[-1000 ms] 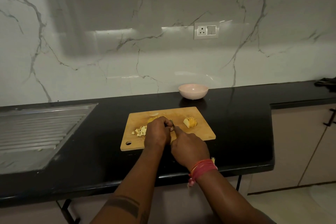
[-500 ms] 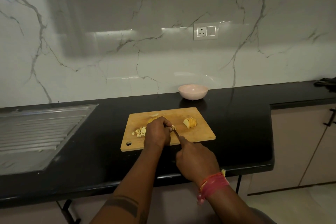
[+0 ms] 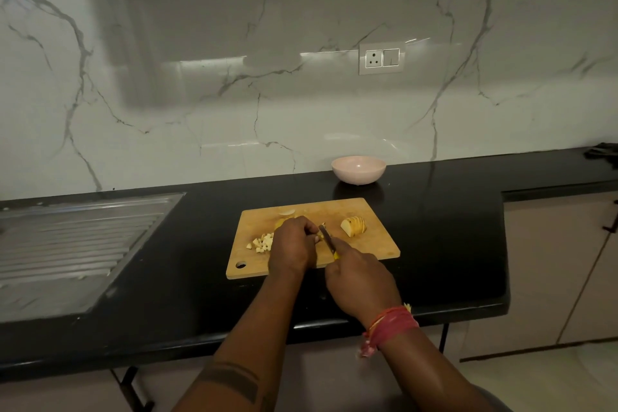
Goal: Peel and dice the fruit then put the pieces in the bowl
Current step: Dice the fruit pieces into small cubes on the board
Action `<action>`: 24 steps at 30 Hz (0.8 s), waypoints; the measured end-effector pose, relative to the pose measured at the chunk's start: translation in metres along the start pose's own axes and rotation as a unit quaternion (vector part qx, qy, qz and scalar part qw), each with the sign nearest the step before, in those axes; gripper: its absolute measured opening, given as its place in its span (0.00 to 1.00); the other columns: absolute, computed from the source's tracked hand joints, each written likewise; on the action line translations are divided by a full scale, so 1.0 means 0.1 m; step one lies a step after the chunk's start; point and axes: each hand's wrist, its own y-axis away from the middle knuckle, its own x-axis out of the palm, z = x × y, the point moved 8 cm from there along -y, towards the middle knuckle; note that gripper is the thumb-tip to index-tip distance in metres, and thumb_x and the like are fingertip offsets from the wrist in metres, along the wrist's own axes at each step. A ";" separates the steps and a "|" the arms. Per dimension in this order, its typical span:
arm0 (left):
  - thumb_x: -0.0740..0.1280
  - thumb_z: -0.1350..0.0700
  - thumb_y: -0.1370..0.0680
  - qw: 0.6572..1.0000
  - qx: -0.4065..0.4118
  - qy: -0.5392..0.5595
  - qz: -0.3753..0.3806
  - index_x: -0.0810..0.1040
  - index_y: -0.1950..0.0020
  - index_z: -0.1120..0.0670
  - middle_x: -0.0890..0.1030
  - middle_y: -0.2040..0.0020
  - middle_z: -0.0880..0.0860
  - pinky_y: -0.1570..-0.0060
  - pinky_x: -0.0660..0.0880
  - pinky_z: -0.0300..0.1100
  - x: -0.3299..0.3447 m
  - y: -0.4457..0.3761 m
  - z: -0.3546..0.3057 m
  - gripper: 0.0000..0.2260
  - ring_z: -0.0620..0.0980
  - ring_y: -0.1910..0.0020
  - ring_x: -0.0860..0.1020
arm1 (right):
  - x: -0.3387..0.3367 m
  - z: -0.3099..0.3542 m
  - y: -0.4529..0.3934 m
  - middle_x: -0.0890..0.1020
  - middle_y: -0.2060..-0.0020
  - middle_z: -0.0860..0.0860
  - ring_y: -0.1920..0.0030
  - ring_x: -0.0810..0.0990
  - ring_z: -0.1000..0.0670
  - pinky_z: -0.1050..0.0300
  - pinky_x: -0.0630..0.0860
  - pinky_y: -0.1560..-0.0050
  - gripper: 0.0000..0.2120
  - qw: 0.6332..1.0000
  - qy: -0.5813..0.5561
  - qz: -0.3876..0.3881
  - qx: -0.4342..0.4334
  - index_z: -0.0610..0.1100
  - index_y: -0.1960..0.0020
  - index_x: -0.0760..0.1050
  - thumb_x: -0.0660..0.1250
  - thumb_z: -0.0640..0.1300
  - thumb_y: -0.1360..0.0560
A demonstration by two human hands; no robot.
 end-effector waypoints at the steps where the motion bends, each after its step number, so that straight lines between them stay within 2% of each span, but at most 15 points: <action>1: 0.74 0.58 0.23 1.000 -0.002 -0.001 -0.002 0.80 0.57 0.46 0.82 0.55 0.45 0.51 0.76 0.41 0.00 0.00 0.00 0.07 0.44 0.56 0.79 | -0.01 0.00 0.01 0.80 0.59 0.51 0.61 0.79 0.51 0.54 0.77 0.61 0.27 1.000 -0.001 -0.001 -0.002 0.59 0.22 0.60 0.57 0.51 0.21; 5: 0.74 0.57 0.23 1.000 -0.008 0.000 -0.002 0.82 0.56 0.47 0.83 0.54 0.46 0.51 0.76 0.42 0.02 -0.01 0.03 0.06 0.45 0.55 0.79 | 0.00 0.01 0.02 0.78 0.61 0.52 0.63 0.77 0.52 0.56 0.73 0.64 0.27 1.000 0.003 0.002 -0.009 0.59 0.22 0.60 0.57 0.51 0.20; 11: 0.74 0.57 0.23 1.000 -0.025 0.004 -0.011 0.81 0.57 0.46 0.84 0.55 0.47 0.53 0.77 0.42 0.01 0.01 0.09 0.06 0.45 0.57 0.80 | 0.03 0.01 -0.02 0.80 0.58 0.51 0.60 0.78 0.51 0.54 0.78 0.60 0.27 1.000 0.019 0.013 -0.018 0.60 0.21 0.59 0.57 0.51 0.20; 16: 0.74 0.56 0.23 0.999 -0.028 0.013 -0.015 0.83 0.57 0.47 0.84 0.56 0.46 0.54 0.78 0.41 0.00 0.00 0.10 0.05 0.44 0.57 0.80 | 0.04 0.01 0.00 0.77 0.60 0.52 0.60 0.78 0.51 0.55 0.74 0.62 0.27 0.999 0.030 0.020 -0.018 0.58 0.21 0.59 0.57 0.51 0.19; 19: 0.74 0.56 0.23 1.000 -0.029 0.005 -0.011 0.83 0.56 0.47 0.84 0.55 0.46 0.54 0.77 0.41 0.00 -0.01 0.09 0.04 0.44 0.57 0.80 | 0.06 0.02 -0.05 0.79 0.59 0.51 0.60 0.79 0.50 0.55 0.76 0.61 0.27 0.999 0.037 0.021 -0.022 0.58 0.21 0.60 0.57 0.51 0.20; 24: 0.73 0.58 0.22 1.000 -0.020 -0.002 -0.011 0.81 0.59 0.46 0.84 0.56 0.45 0.54 0.78 0.40 0.00 -0.01 0.09 0.08 0.43 0.57 0.80 | 0.13 0.04 -0.15 0.81 0.56 0.50 0.59 0.78 0.50 0.55 0.74 0.61 0.27 0.998 0.045 0.038 -0.023 0.58 0.22 0.60 0.56 0.51 0.20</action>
